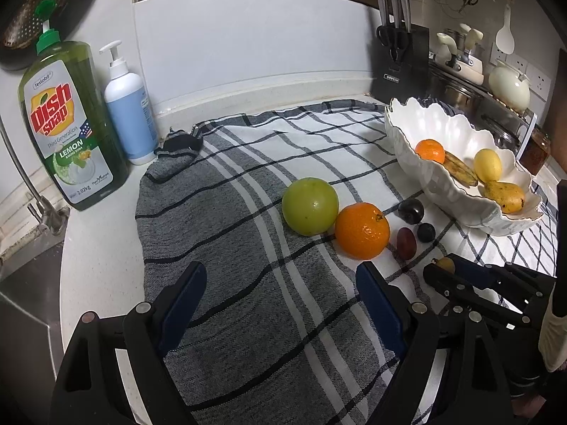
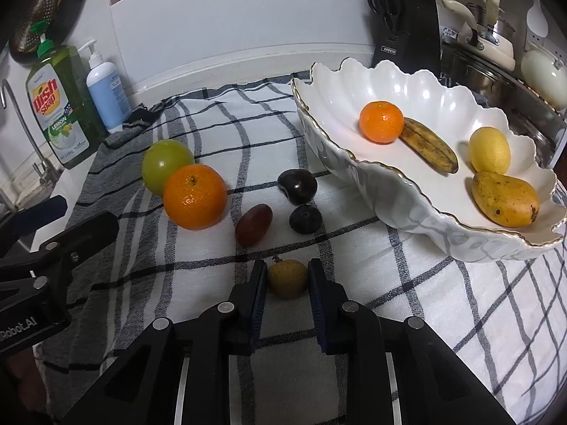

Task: Organize fruits
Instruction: 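Grasp the small brown fruit with the right tool while the left tool grasps the orange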

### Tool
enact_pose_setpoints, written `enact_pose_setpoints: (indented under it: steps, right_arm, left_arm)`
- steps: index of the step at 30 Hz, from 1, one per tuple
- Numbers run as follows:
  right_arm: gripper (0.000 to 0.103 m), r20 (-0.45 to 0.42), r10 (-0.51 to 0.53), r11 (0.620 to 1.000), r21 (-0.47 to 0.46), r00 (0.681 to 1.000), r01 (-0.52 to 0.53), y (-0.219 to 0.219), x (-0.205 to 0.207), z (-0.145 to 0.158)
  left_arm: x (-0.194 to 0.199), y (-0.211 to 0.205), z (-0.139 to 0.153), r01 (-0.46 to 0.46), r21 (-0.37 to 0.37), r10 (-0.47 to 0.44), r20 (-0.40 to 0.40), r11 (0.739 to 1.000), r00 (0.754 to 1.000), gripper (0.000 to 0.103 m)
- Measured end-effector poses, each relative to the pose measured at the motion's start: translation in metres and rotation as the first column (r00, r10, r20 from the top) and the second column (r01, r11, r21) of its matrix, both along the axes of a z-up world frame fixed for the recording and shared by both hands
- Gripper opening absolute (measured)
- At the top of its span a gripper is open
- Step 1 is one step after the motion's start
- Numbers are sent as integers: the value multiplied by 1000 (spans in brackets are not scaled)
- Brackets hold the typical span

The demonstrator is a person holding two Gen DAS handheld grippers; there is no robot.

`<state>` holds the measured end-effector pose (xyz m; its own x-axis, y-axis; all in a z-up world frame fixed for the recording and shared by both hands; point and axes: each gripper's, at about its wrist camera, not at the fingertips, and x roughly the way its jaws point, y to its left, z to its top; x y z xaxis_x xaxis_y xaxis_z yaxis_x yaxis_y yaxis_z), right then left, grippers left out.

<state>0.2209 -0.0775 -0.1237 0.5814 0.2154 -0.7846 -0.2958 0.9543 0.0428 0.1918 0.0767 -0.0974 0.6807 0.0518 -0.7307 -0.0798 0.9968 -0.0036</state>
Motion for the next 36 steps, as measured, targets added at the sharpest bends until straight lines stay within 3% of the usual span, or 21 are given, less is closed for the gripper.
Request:
enact_pose_setpoints:
  steps: [19,26,36]
  right_arm:
    - [25,112,-86,996,31,990,83,-35,-18,40]
    - [25,169,-114,993,45,979,108,-42,-13,60]
    - [25,209,-127,992,27,970,124,-45,8,68]
  left_arm:
    - [13,-34,4,87,-28,-87,3,996,996,85]
    - [23,-41,9,105,-34,-105,9,994,994,79]
    - [44,-48,-6,117,-56,-119,-40,992,992,64]
